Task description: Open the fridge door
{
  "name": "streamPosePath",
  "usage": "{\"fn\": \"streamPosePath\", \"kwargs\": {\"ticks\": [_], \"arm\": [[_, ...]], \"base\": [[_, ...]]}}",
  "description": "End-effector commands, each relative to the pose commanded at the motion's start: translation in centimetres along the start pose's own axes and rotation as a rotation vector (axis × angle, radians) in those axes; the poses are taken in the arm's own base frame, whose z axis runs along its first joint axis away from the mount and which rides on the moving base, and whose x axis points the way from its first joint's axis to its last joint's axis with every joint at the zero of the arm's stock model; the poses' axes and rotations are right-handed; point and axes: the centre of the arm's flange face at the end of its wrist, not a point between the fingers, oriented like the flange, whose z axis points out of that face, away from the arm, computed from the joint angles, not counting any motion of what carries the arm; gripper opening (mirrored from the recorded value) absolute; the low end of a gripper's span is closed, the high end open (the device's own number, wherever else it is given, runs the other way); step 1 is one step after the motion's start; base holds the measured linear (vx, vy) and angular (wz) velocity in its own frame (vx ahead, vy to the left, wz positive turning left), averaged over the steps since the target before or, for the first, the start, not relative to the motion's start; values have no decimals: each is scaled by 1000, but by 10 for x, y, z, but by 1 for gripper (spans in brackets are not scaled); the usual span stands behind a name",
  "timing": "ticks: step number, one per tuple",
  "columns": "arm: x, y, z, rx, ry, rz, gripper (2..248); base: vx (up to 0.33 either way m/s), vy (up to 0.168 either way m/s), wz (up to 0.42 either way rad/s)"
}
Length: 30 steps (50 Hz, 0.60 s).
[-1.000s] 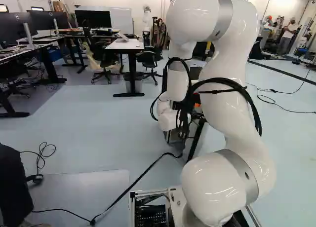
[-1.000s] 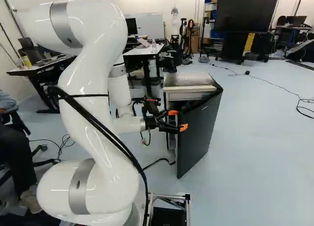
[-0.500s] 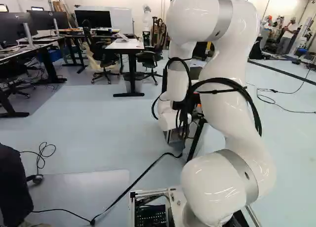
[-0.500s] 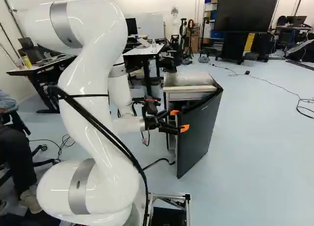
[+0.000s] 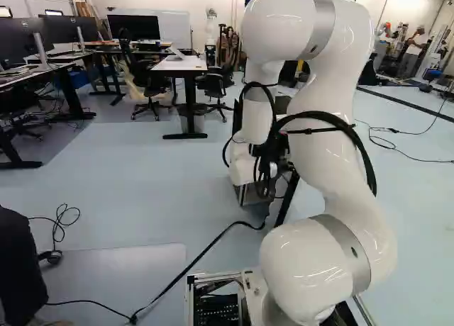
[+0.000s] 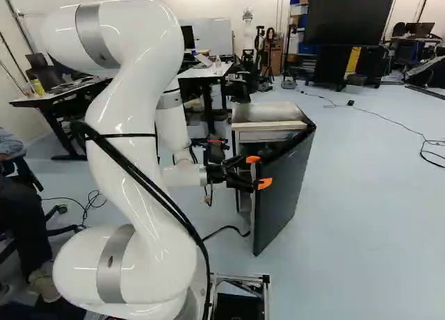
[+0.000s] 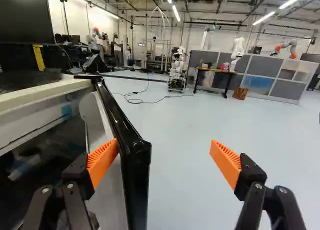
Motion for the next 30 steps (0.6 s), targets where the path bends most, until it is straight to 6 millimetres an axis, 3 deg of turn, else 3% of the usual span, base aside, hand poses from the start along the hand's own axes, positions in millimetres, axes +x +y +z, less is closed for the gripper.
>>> {"fn": "streamPosePath", "kwargs": {"ticks": [30], "arm": [[-1, -1, 5, -34, -19, 9, 247]], "base": [[0, 0, 0]]}}
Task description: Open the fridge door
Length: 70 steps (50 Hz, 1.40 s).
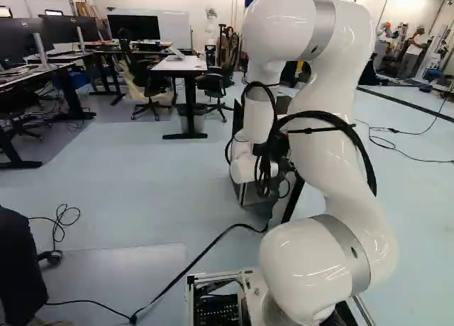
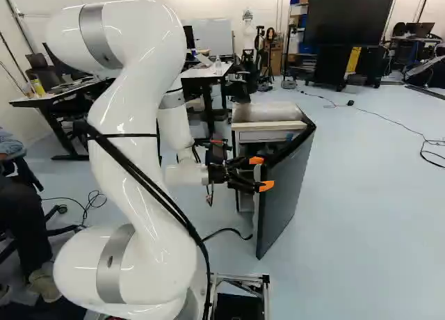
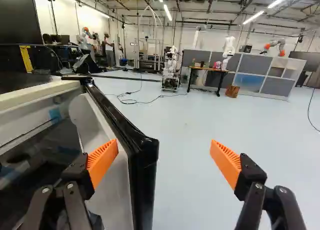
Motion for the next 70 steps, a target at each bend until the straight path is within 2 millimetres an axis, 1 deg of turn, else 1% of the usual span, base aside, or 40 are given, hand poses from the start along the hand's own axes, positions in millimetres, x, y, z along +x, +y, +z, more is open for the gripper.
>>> {"fn": "streamPosePath", "kwargs": {"ticks": [14, 29, 45, 70], "arm": [[-3, -5, 3, -7, -37, 9, 247], [-2, -13, 16, -57, -45, 36, 247], [0, -17, 37, -150, -46, 71, 247], [5, -29, 78, -248, -42, 129, 247]], "base": [[0, 0, 0], [0, 0, 0], [0, 0, 0], [0, 0, 0]]}}
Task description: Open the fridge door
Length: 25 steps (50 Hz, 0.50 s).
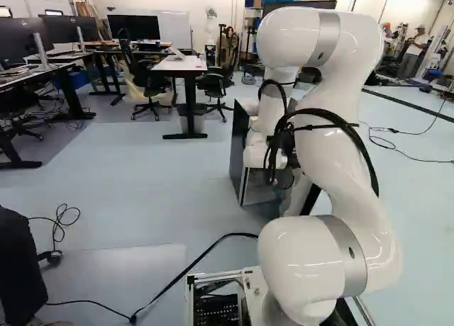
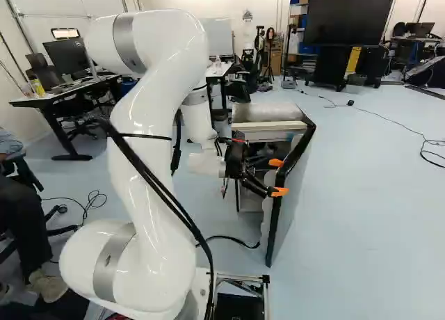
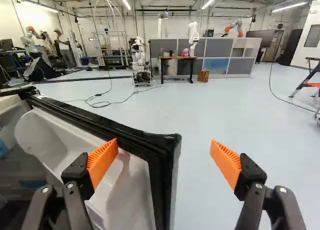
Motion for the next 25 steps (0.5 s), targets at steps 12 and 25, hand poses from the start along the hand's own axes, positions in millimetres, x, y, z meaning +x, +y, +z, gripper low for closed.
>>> {"fn": "streamPosePath", "kwargs": {"ticks": [12, 25], "arm": [[0, -9, 18, -56, -16, 31, 247], [1, -17, 38, -125, -38, 68, 247]], "base": [[0, 0, 0], [0, 0, 0]]}}
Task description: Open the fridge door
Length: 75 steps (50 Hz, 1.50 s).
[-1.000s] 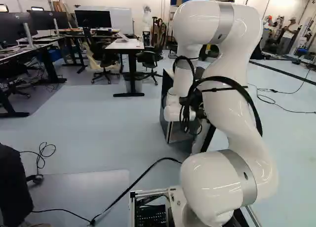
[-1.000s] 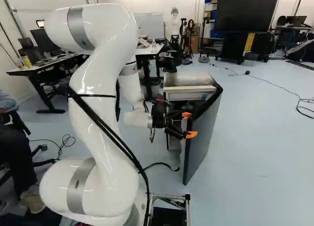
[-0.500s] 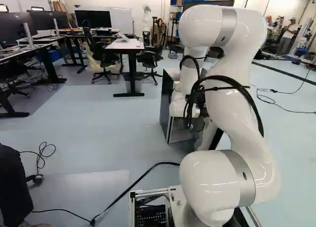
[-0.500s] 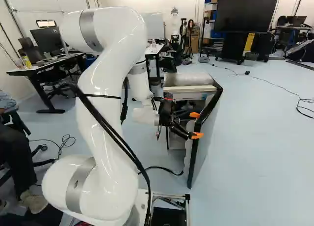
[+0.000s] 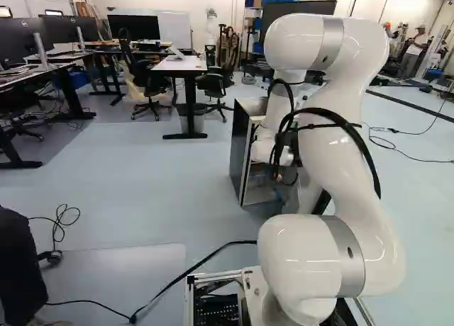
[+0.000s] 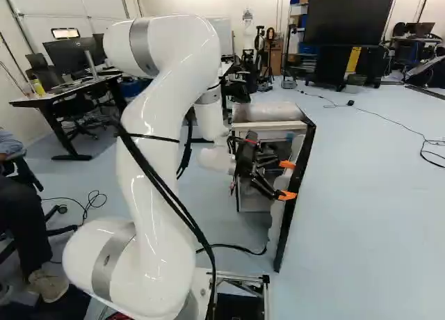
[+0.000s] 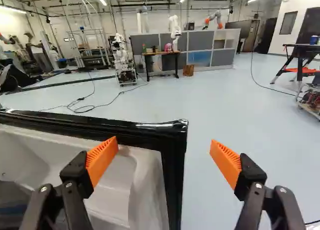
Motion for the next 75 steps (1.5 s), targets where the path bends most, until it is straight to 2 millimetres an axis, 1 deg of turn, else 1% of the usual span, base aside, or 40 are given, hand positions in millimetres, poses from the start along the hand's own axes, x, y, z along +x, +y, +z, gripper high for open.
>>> {"fn": "streamPosePath", "kwargs": {"ticks": [25, 75], "arm": [[1, -19, 38, -125, -41, 77, 247], [8, -49, 86, -205, -30, 166, 247]], "base": [[0, 0, 0], [0, 0, 0]]}}
